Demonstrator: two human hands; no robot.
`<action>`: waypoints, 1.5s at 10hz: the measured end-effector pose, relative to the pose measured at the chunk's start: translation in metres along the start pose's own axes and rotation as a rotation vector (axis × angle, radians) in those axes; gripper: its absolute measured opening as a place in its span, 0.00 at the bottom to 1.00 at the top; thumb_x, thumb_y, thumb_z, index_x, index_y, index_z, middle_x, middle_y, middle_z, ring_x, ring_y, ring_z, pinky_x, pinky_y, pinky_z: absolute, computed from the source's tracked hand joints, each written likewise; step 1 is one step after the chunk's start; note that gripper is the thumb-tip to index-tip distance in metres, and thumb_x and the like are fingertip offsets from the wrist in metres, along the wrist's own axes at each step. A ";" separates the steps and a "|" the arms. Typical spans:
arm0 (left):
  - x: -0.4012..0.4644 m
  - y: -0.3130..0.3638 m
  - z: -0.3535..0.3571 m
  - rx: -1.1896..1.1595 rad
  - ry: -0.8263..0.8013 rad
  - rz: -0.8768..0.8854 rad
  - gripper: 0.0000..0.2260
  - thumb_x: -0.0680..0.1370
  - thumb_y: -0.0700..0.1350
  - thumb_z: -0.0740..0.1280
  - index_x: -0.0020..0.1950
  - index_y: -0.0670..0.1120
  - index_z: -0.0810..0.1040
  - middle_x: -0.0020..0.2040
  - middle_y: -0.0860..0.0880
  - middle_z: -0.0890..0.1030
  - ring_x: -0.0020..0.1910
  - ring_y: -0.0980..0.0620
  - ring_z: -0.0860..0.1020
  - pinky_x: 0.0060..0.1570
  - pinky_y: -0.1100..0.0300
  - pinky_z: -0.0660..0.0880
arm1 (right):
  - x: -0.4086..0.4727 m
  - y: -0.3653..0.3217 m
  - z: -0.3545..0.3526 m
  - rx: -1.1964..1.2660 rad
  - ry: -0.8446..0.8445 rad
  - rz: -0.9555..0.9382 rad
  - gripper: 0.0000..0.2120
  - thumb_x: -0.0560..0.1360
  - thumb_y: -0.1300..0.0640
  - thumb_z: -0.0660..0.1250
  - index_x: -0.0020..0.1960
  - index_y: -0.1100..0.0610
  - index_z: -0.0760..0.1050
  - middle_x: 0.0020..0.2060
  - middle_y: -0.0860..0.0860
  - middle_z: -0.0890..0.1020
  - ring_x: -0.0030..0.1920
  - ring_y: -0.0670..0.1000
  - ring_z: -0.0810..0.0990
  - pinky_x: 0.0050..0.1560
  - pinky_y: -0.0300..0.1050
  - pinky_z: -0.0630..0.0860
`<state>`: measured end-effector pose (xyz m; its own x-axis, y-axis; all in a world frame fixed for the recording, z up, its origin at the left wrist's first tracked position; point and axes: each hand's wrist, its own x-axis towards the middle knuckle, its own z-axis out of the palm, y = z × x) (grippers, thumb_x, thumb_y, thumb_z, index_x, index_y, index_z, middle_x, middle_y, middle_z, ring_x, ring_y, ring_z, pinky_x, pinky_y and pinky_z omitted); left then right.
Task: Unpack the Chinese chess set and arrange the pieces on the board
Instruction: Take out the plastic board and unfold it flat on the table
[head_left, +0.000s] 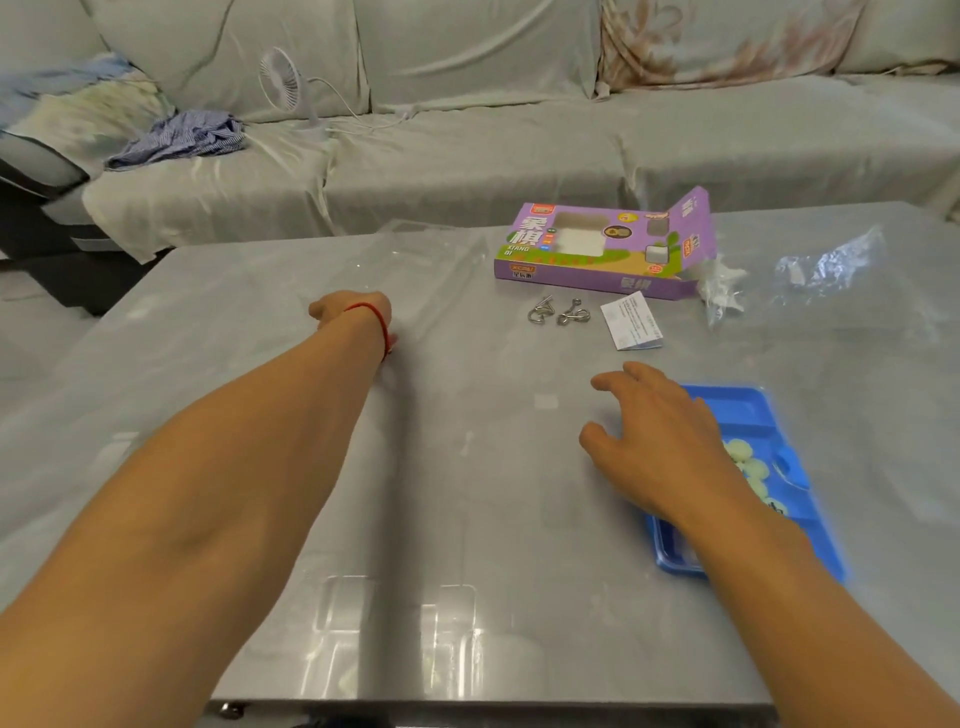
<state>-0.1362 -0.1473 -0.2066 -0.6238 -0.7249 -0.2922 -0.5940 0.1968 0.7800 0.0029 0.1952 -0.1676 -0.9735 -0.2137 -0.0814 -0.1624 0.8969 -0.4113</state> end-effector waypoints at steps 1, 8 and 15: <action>-0.033 0.011 0.014 -0.400 -0.060 -0.051 0.29 0.76 0.44 0.66 0.76 0.42 0.63 0.70 0.46 0.73 0.58 0.47 0.80 0.40 0.56 0.82 | -0.001 0.009 0.000 -0.018 -0.025 0.003 0.26 0.79 0.47 0.61 0.76 0.45 0.62 0.79 0.49 0.56 0.78 0.52 0.54 0.76 0.63 0.50; -0.286 -0.121 -0.002 0.242 -0.207 0.603 0.15 0.73 0.48 0.64 0.58 0.44 0.73 0.53 0.45 0.79 0.54 0.43 0.74 0.54 0.53 0.69 | -0.072 0.014 0.026 0.344 0.166 -0.093 0.18 0.77 0.61 0.66 0.66 0.53 0.74 0.63 0.51 0.76 0.64 0.51 0.75 0.62 0.40 0.68; -0.331 -0.112 0.012 0.876 -0.163 0.646 0.57 0.63 0.81 0.56 0.81 0.47 0.45 0.78 0.34 0.44 0.75 0.33 0.54 0.69 0.36 0.61 | -0.032 -0.002 0.014 0.137 -0.135 0.200 0.15 0.72 0.45 0.72 0.43 0.58 0.75 0.37 0.54 0.84 0.37 0.53 0.84 0.45 0.51 0.83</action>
<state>0.1310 0.0783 -0.2042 -0.9681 -0.2338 -0.0902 -0.2462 0.9546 0.1677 0.0362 0.1946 -0.1770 -0.9523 -0.0955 -0.2898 0.0631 0.8676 -0.4932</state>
